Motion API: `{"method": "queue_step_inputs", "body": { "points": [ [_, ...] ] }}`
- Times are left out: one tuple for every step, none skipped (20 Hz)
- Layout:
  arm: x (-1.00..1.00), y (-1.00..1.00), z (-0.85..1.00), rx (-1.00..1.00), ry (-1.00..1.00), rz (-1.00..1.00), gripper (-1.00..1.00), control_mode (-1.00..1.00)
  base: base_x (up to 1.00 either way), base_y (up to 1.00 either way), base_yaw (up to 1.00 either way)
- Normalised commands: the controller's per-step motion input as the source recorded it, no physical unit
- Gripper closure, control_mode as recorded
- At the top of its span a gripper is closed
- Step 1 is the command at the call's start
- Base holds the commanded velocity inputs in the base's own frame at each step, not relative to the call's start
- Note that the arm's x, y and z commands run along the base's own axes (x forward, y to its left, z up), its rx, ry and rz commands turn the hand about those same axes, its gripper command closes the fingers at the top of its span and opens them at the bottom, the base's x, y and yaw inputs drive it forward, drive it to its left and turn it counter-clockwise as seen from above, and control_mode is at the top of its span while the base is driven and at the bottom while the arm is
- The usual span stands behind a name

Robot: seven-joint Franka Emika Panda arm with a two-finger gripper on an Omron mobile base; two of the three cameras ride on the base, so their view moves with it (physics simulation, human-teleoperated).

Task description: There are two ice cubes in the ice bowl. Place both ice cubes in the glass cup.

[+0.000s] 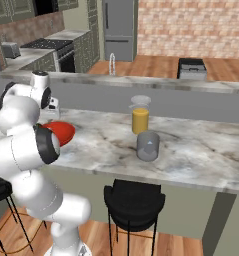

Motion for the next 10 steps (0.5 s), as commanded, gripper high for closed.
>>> {"method": "queue_step_inputs", "body": {
  "points": [
    [0.48, 0.21, -0.31, -0.05, 0.00, 0.00, -1.00, -1.00, 0.00, 0.00, 0.00],
    [0.42, 0.14, -0.36, -0.07, 0.00, 0.00, -1.00, -1.00, 0.00, 0.00, 0.00],
    [0.36, 0.13, -0.39, -0.08, 0.00, 0.01, -1.00, -1.00, 0.00, 0.00, 0.00],
    [0.31, 0.13, -0.44, -0.07, 0.00, 0.02, -1.00, -1.00, 0.00, 0.00, 0.00],
    [0.29, 0.15, -0.46, -0.08, 0.00, 0.03, -1.00, -1.00, 0.00, 0.00, 0.00],
    [0.31, 0.15, -0.46, -0.07, 0.00, 0.02, -1.00, -1.00, 0.00, 0.00, 0.00],
    [0.31, 0.14, -0.47, -0.07, 0.00, 0.02, -1.00, -1.00, 0.00, 0.00, 0.00],
    [0.31, 0.14, -0.50, -0.07, 0.00, 0.01, -1.00, -1.00, 0.00, 0.00, 0.00],
    [0.28, 0.14, -0.53, -0.07, 0.00, 0.02, -1.00, -1.00, 0.00, 0.00, 0.00],
    [0.24, 0.16, -0.54, -0.08, 0.00, 0.02, -1.00, -1.00, 0.00, 0.00, 0.00]
  ]
}}
